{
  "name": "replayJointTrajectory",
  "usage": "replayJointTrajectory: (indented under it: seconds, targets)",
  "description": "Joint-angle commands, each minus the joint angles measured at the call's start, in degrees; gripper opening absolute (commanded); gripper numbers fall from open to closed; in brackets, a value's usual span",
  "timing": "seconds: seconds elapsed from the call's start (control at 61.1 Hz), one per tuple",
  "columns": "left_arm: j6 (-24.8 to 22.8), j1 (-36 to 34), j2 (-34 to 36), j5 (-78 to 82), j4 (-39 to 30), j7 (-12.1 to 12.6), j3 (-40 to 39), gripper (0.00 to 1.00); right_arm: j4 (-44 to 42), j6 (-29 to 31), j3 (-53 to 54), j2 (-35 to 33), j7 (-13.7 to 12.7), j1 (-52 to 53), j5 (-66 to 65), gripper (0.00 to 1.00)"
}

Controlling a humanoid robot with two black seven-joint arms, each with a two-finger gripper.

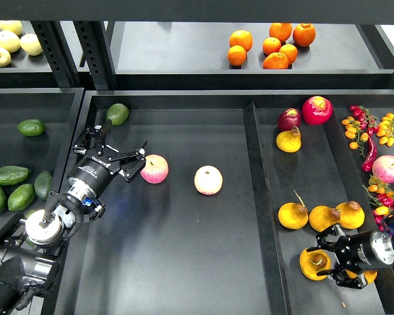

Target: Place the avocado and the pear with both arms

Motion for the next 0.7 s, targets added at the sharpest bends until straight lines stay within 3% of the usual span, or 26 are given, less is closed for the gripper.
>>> replayJointTrajectory:
  seconds: [0.0,0.082,0.687]
  targets:
    - [0.0,0.0,0.0,0.0,-0.1,0.0,0.0,0.99,1.2,0.0,1.3,-0.2,0.0,0.0,0.5,0.78]
    - [0.0,0.0,0.0,0.0,-0.1,0.0,0.0,0.99,2.0,0.0,2.0,-0.7,0.0,0.0,1.9,0.83]
    - [0.0,-0.1,0.0,-0.1,-1.1,-0.2,0.0,0.99,-0.3,0.0,20.1,-1.1,0.0,1.0,14.1,0.83]
